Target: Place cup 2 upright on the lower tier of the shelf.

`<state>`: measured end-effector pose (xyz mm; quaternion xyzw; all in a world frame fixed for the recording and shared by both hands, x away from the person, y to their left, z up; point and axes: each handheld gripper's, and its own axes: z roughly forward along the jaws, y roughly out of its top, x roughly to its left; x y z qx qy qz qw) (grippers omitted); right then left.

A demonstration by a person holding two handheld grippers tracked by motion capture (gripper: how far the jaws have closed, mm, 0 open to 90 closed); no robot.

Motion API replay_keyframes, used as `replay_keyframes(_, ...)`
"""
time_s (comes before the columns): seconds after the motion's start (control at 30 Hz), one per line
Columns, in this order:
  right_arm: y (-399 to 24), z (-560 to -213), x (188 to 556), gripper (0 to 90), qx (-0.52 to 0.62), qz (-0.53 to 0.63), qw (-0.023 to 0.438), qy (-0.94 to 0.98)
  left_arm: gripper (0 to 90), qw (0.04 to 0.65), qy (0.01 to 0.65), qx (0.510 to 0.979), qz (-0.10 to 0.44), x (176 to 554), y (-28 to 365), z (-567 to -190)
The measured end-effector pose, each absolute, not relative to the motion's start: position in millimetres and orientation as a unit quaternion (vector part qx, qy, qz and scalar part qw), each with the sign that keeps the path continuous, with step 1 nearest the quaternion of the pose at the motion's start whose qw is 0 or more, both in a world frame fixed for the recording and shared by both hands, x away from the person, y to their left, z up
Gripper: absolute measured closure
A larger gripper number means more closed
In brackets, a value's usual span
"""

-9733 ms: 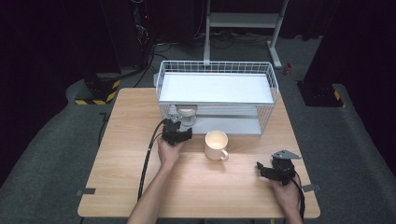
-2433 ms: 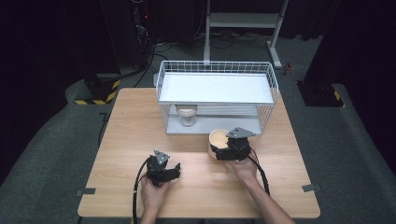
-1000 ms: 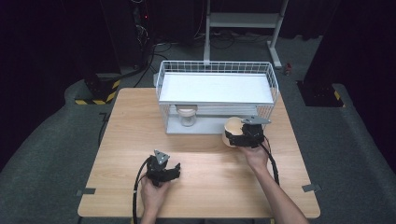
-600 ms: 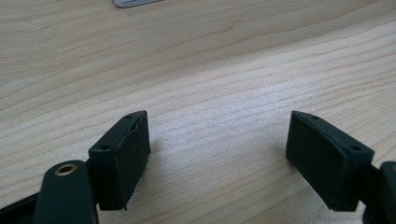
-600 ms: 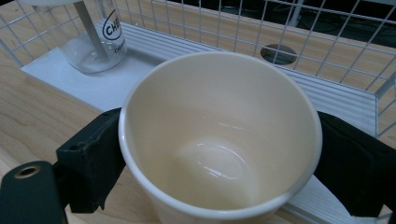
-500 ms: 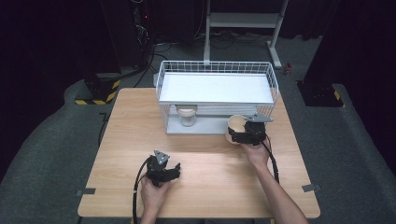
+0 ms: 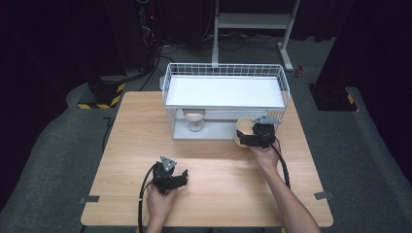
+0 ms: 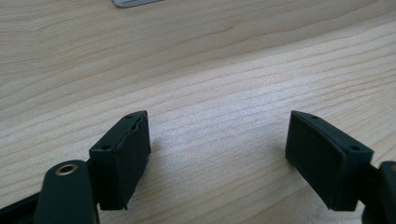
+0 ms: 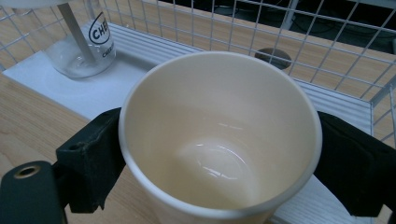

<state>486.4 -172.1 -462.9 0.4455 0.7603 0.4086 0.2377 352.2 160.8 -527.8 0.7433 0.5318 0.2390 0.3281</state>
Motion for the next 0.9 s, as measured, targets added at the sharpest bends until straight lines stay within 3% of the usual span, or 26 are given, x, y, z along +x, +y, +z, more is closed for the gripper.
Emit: replay_keyframes(0.9,-172,-467,505,10.4,0.455,0.42,0.252,0.744,22.6,0.327,0.532,0.743,0.24,352,161,-528)
